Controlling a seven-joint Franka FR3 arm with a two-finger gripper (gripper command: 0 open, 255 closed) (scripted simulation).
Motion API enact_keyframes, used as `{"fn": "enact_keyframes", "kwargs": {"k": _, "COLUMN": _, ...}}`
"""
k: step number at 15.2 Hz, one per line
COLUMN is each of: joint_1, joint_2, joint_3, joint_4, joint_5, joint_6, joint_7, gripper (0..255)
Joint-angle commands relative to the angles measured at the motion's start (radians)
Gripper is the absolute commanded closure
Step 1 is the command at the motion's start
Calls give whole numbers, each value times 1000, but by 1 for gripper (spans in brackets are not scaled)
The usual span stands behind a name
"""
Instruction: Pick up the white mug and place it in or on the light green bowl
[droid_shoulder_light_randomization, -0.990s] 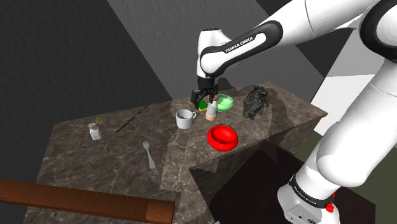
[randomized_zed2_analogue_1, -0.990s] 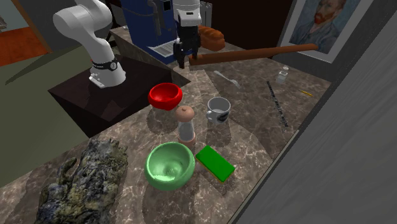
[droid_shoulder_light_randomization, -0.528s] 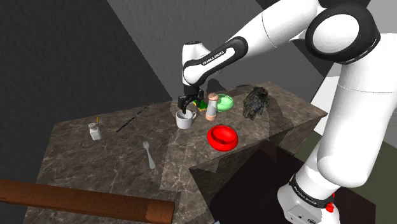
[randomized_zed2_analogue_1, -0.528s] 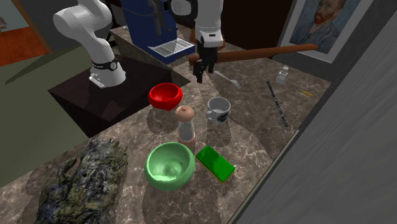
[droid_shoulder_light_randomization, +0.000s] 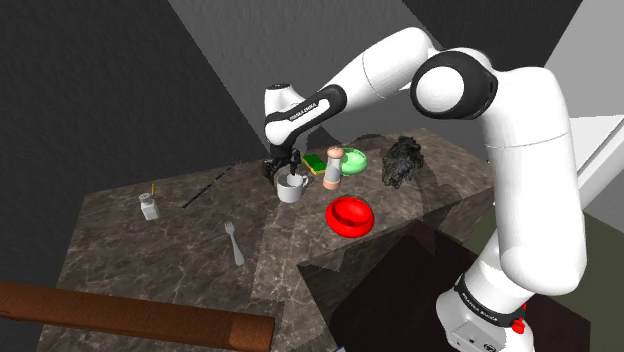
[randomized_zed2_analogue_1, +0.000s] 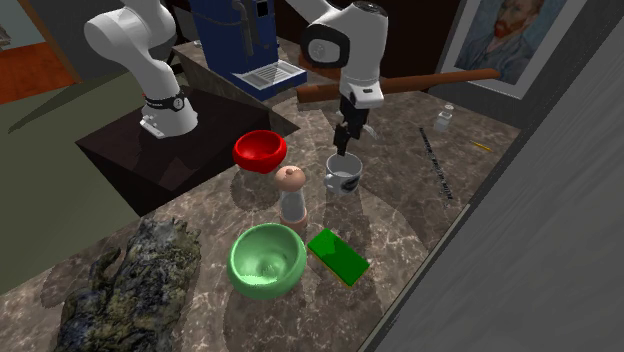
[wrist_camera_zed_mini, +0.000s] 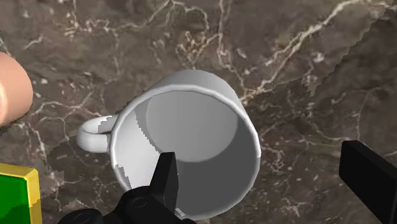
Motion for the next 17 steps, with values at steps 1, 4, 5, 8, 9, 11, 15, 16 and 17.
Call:
{"fn": "enact_keyframes", "kwargs": {"k": 1, "joint_1": 8, "joint_2": 57, "joint_3": -2, "joint_4": 67, "joint_5": -4, "joint_6": -10, "joint_7": 7, "gripper": 0}}
{"fn": "enact_keyframes", "kwargs": {"k": 4, "joint_1": 8, "joint_2": 82, "joint_3": -4, "joint_4": 64, "joint_5": -6, "joint_6": 18, "joint_7": 9, "gripper": 0}}
{"fn": "enact_keyframes", "kwargs": {"k": 5, "joint_1": 8, "joint_2": 90, "joint_3": -5, "joint_4": 63, "joint_5": -7, "joint_6": 26, "joint_7": 9, "gripper": 0}}
{"fn": "enact_keyframes", "kwargs": {"k": 8, "joint_1": 8, "joint_2": 121, "joint_3": -7, "joint_4": 63, "joint_5": -10, "joint_6": 57, "joint_7": 11, "gripper": 0}}
{"fn": "enact_keyframes", "kwargs": {"k": 9, "joint_1": 8, "joint_2": 121, "joint_3": -7, "joint_4": 63, "joint_5": -10, "joint_6": 58, "joint_7": 11, "gripper": 0}}
{"fn": "enact_keyframes", "kwargs": {"k": 11, "joint_1": 8, "joint_2": 121, "joint_3": -7, "joint_4": 63, "joint_5": -10, "joint_6": 57, "joint_7": 11, "gripper": 0}}
{"fn": "enact_keyframes", "kwargs": {"k": 15, "joint_1": 8, "joint_2": 121, "joint_3": -7, "joint_4": 63, "joint_5": -10, "joint_6": 57, "joint_7": 11, "gripper": 0}}
{"fn": "enact_keyframes", "kwargs": {"k": 16, "joint_1": 8, "joint_2": 121, "joint_3": -7, "joint_4": 63, "joint_5": -10, "joint_6": 57, "joint_7": 11, "gripper": 0}}
{"fn": "enact_keyframes", "kwargs": {"k": 17, "joint_1": 8, "joint_2": 121, "joint_3": -7, "joint_4": 63, "joint_5": -10, "joint_6": 57, "joint_7": 11, "gripper": 255}}
